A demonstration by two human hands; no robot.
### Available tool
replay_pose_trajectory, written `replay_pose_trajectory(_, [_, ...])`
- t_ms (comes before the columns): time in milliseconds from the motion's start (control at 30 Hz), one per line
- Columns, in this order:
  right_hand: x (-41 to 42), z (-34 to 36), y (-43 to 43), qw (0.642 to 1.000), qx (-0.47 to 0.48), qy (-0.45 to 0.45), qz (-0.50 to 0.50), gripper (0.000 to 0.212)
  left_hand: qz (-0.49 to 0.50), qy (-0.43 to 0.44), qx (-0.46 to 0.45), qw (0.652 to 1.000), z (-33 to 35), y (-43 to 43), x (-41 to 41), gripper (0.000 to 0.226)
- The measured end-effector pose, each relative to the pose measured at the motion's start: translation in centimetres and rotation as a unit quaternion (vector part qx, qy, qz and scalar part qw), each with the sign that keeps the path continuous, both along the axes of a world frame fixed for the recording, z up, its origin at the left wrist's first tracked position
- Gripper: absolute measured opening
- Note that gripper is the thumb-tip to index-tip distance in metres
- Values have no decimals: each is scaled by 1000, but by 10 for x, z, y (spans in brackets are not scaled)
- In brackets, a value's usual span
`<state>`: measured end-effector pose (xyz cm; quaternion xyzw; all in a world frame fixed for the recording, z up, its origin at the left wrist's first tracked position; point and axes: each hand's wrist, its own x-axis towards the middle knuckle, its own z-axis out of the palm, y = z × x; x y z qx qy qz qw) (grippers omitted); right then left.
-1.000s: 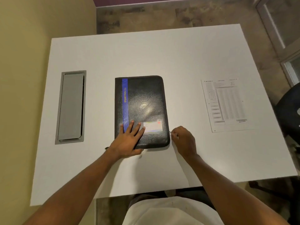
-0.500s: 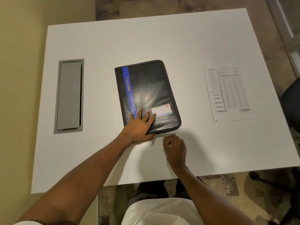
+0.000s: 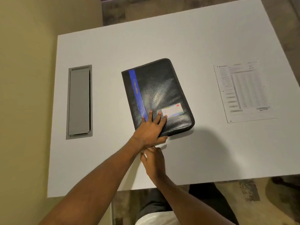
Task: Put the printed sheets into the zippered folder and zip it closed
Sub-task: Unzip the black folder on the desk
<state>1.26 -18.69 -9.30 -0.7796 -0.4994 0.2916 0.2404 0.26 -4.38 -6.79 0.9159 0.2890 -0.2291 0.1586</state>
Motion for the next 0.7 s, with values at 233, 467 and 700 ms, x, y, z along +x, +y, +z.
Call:
replay_pose_trajectory(233, [23, 4, -11, 999, -13, 5, 36, 21, 23, 11, 26, 999, 6, -21, -2, 76])
replay_pose_trajectory(467, [102, 22, -39, 991, -24, -130, 24, 24, 127, -10, 11, 992, -3, -55, -15, 65])
replay_pose_trajectory(700, [123, 38, 2, 999, 15, 6, -45, 49, 252, -169, 11, 953, 10, -72, -39, 77])
